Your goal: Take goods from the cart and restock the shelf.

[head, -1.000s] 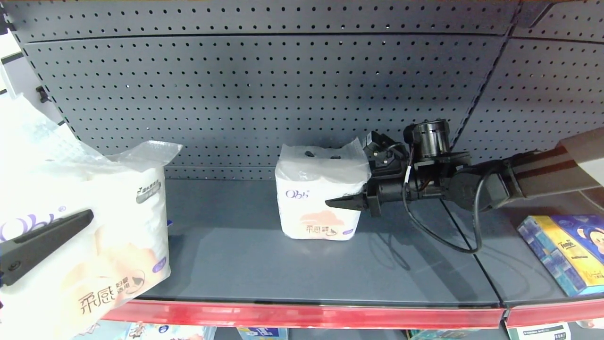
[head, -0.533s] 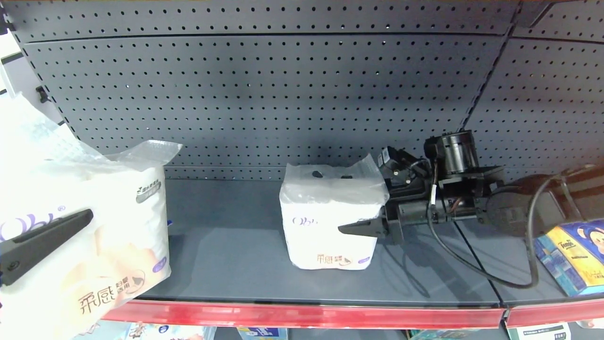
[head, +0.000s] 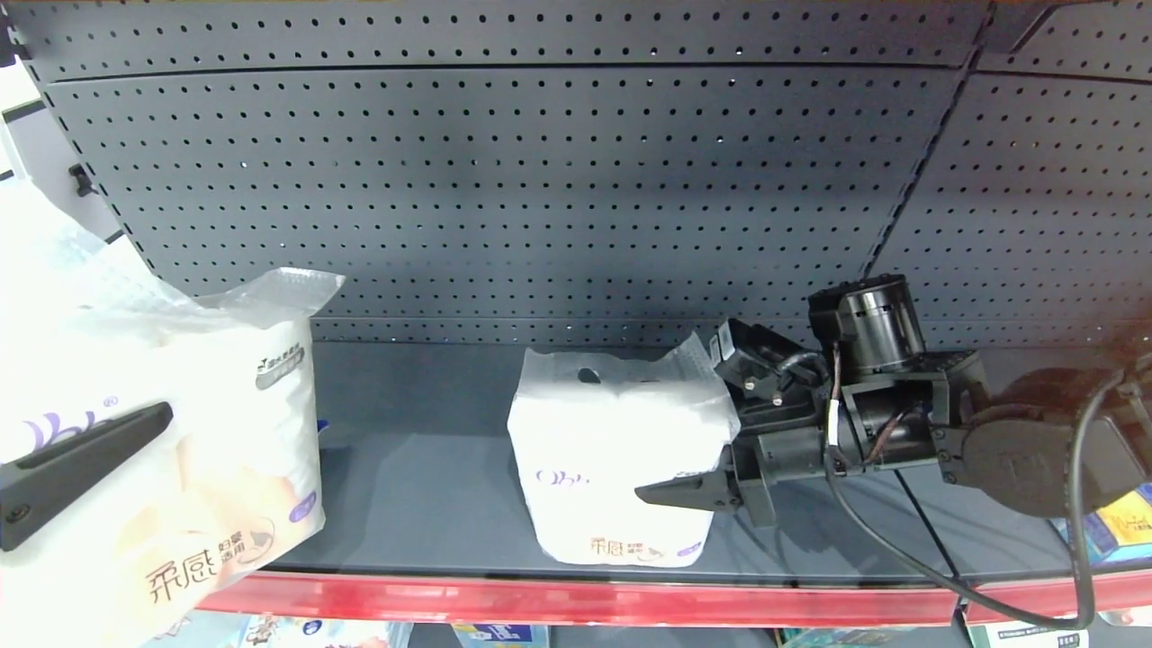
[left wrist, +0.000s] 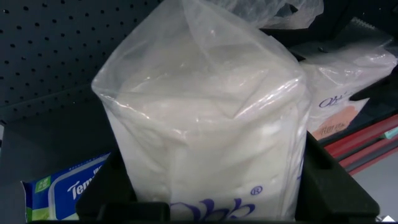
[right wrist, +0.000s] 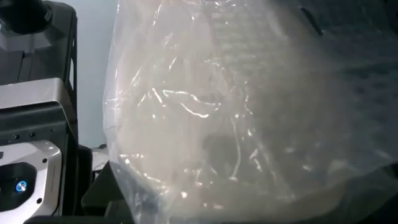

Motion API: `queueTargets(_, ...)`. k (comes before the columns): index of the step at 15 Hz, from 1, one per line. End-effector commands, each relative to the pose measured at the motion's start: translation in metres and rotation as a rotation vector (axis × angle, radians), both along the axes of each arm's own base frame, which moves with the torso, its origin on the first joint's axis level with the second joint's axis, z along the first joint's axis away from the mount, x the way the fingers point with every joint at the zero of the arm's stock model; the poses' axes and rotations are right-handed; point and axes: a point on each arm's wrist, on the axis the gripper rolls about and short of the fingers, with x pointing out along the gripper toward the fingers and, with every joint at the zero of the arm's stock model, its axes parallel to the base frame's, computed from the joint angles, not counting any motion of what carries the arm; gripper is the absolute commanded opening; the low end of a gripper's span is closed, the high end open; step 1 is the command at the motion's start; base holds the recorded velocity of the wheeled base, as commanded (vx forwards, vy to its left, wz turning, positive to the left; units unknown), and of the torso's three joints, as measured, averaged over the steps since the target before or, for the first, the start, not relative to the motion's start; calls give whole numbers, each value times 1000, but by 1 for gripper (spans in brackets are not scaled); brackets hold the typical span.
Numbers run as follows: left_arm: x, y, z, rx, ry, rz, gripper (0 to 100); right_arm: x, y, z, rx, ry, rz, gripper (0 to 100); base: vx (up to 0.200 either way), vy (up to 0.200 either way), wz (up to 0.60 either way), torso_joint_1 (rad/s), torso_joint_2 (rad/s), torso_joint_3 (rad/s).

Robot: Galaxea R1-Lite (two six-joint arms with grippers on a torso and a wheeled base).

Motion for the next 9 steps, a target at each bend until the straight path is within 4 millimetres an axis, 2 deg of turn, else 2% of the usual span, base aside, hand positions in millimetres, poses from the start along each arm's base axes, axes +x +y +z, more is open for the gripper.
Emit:
queueTargets(1, -1, 0, 0, -1, -5, -1, 0, -6, 0, -1, -4, 4, 11, 0, 0, 0, 0, 0, 0, 0)
queueTargets(9, -2, 0, 0, -1, -5, -1, 0, -14, -2, -6, -18, 24, 18, 0, 0, 0, 0, 0, 0, 0)
